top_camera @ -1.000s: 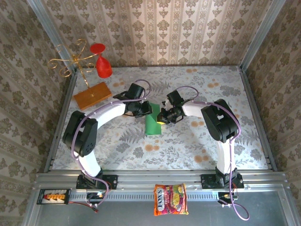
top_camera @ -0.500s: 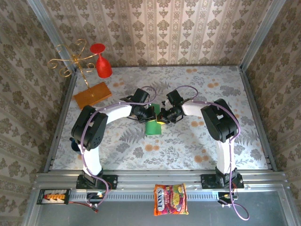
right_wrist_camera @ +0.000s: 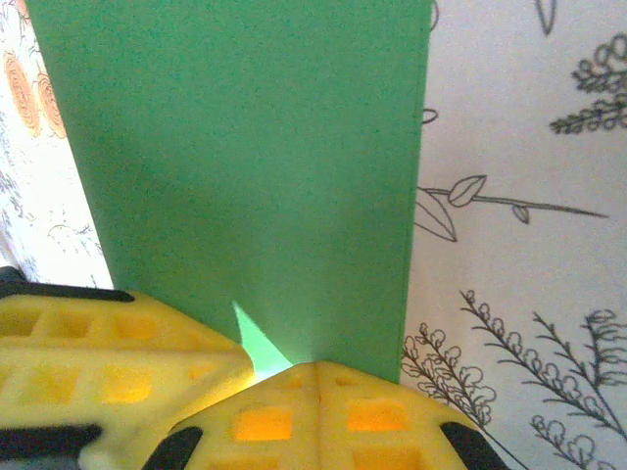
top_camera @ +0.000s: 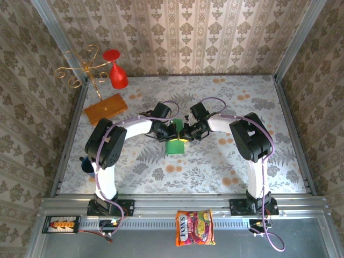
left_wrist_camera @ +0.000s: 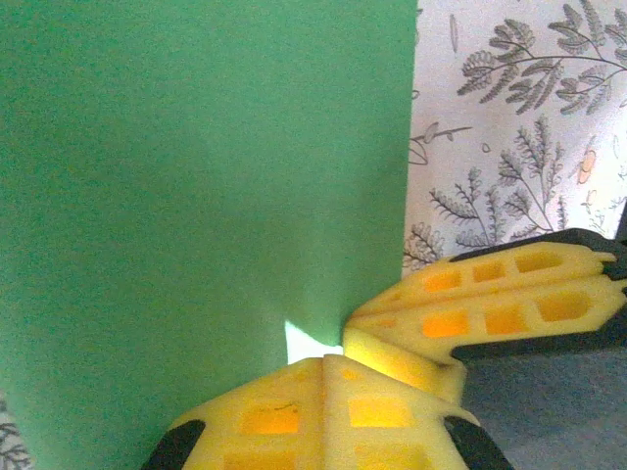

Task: Fold a paper plane with a square sheet of paper (pick it up from the middle)

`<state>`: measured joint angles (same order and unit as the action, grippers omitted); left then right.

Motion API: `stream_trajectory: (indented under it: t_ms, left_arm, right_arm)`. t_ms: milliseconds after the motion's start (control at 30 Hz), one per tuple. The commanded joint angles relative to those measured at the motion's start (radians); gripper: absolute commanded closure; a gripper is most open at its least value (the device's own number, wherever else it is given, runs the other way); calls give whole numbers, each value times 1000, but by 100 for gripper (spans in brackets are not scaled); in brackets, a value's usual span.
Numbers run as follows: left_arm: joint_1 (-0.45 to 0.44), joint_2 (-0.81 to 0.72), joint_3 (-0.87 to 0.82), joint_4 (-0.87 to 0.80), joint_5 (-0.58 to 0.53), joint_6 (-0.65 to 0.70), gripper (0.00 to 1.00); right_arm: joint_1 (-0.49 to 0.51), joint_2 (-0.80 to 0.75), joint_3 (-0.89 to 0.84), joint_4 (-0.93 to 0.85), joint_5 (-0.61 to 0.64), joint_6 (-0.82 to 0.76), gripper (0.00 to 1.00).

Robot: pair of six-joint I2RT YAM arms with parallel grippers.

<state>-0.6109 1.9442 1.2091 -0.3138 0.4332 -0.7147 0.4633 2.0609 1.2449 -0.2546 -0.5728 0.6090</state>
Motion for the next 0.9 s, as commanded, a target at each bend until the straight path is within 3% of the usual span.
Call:
stream_trajectory:
  t_ms: [0,367,600,867]
  left_arm:
    - [17,18,-14,-40,-10,39,100]
    - [107,-35,-156,1,1,82,100]
    - [223,-147,-266,4,17,114,100]
    - [163,-218,-201,78,81,70,100]
  right_arm:
    - [6,126,-41,-220,226,-31,100]
    - [-2,165,-32,-278,283,-76,100]
    - [-1,168,-22,-328,315,-95,100]
    - [-2,166,-24,-328,315,-95,100]
